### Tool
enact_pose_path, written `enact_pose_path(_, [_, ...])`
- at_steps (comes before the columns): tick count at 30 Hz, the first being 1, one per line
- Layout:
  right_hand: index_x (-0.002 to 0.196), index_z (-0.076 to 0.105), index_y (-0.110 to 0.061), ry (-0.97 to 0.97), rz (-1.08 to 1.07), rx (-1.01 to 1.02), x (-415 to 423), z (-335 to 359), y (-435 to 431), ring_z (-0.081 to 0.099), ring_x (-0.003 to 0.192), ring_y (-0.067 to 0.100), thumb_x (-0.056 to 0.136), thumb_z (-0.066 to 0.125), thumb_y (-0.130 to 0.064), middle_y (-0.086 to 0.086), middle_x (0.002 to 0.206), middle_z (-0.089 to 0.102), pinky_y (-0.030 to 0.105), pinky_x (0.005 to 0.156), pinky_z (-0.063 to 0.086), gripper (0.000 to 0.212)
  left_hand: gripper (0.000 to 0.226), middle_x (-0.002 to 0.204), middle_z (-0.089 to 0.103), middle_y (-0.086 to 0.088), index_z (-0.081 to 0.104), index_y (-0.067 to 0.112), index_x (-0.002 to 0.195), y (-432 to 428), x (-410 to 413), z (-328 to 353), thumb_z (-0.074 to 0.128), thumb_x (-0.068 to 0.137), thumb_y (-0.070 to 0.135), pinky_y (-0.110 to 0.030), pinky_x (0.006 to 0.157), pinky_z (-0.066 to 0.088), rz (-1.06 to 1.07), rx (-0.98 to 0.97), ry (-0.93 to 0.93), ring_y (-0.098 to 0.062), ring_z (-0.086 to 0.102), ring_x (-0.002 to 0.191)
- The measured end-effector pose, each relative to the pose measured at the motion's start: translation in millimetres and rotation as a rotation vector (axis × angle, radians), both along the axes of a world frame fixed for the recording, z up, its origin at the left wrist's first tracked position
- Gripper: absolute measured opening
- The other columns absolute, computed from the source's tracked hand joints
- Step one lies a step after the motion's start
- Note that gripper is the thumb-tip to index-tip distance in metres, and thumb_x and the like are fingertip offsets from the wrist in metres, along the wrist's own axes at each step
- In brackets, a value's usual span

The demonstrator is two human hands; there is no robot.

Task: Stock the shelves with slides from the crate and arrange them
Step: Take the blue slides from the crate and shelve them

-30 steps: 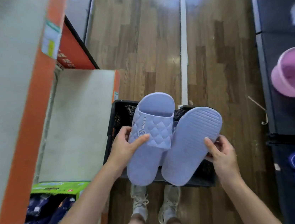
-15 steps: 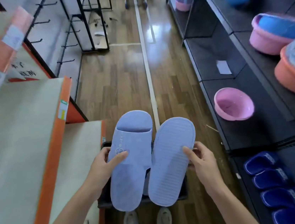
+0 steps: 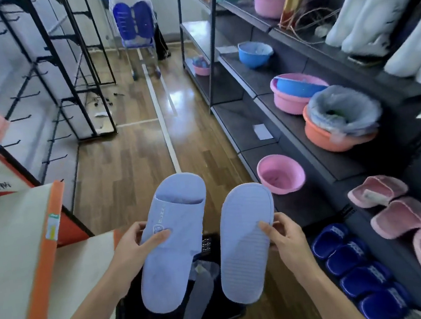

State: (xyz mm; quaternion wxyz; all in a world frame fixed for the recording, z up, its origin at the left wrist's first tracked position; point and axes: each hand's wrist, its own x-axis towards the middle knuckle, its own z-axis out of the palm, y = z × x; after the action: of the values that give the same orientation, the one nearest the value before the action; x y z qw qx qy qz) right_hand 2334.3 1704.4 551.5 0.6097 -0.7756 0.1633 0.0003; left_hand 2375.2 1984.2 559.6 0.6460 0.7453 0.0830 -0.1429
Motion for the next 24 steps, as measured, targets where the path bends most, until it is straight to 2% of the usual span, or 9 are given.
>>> enact_pose_path(4, [0.098,0.058,-0.020,-0.038,-0.097,-0.005,-9.0,11.6,-18.6,0.064,0.089,0.016,0.081,0.059,-0.041,0.001,0.096,0.066,0.024,0.061,0.053,0.028,0.086,0.094,0.070,-0.006,0.061,0.018,0.100,-18.3,24.6,7.0,0.083,0.030,0.063,-0.043,0.073,0.051,-0.058,-0.043,0.029,-0.027,0.067,0.087])
enact_pose_path(6, [0.101,0.058,-0.017,-0.045,-0.169,-0.015,-16.6,15.5,-23.5,0.064,0.090,0.016,0.075,0.057,-0.049,0.001,0.098,0.066,0.026,0.064,0.054,0.041,0.085,0.098,0.069,-0.008,0.061,0.018,0.101,-25.8,35.1,7.5,0.084,0.033,0.064,-0.049,0.079,0.053,-0.119,-0.064,0.030,-0.030,0.066,0.090])
enact_pose_path(9, [0.106,0.057,-0.014,-0.049,-0.295,-0.012,-28.4,21.2,-24.7,0.063,0.095,0.020,0.067,0.058,-0.064,0.003,0.103,0.065,0.041,0.077,0.056,0.063,0.078,0.095,0.068,-0.007,0.060,0.015,0.100,-40.8,48.5,12.2,0.075,0.040,0.062,-0.033,0.064,0.049,-0.251,-0.036,-0.046,-0.021,0.066,0.081])
enact_pose_path(10, [0.106,0.057,-0.015,-0.053,-0.334,-0.006,-33.8,22.1,-24.1,0.063,0.096,0.021,0.066,0.058,-0.068,0.003,0.104,0.065,0.043,0.079,0.055,0.066,0.077,0.094,0.068,-0.008,0.060,0.015,0.100,-45.2,52.6,13.0,0.074,0.040,0.062,-0.032,0.063,0.047,-0.286,-0.034,-0.055,-0.022,0.065,0.080])
enact_pose_path(13, [0.103,0.058,-0.021,-0.068,-0.455,-0.031,-50.8,23.0,-18.5,0.062,0.099,0.018,0.071,0.058,-0.065,-0.001,0.104,0.065,0.045,0.084,0.054,0.054,0.075,0.099,0.069,-0.008,0.060,0.017,0.102,-54.5,66.3,15.9,0.079,0.043,0.060,-0.043,0.073,0.053,-0.409,-0.065,-0.035,-0.029,0.067,0.090])
enact_pose_path(15, [0.103,0.058,-0.023,-0.069,-0.542,-0.060,-64.2,23.7,-9.5,0.061,0.100,0.016,0.076,0.056,-0.055,-0.004,0.106,0.065,0.047,0.087,0.052,0.043,0.074,0.101,0.070,-0.008,0.060,0.016,0.104,-58.9,73.4,18.9,0.080,0.046,0.058,-0.051,0.082,0.053,-0.494,-0.070,-0.037,-0.029,0.067,0.092])
enact_pose_path(17, [0.102,0.057,-0.022,-0.073,-0.641,-0.061,-77.8,23.2,2.9,0.061,0.100,0.015,0.079,0.055,-0.047,-0.004,0.106,0.065,0.046,0.088,0.052,0.034,0.074,0.098,0.070,-0.006,0.060,0.017,0.102,-64.1,77.9,22.6,0.075,0.044,0.060,-0.048,0.078,0.052,-0.591,-0.033,-0.086,-0.025,0.067,0.089])
enact_pose_path(20, [0.099,0.058,-0.021,-0.101,-0.758,-0.038,-98.5,21.6,24.4,0.062,0.099,0.016,0.085,0.056,-0.037,-0.002,0.102,0.066,0.040,0.085,0.054,0.021,0.074,0.093,0.068,-0.007,0.059,0.015,0.099,-71.0,77.8,24.0,0.070,0.042,0.062,-0.035,0.063,0.049,-0.707,-0.006,-0.121,-0.021,0.064,0.080])
enact_pose_path(24, [0.097,0.058,-0.016,-0.110,-0.908,-0.069,-128.2,20.6,45.8,0.062,0.093,0.014,0.091,0.056,-0.025,-0.001,0.098,0.066,0.018,0.066,0.051,0.011,0.076,0.090,0.067,-0.007,0.059,0.014,0.097,-82.9,68.3,21.5,0.069,0.041,0.064,-0.031,0.060,0.046,-0.850,0.006,-0.123,-0.021,0.062,0.076])
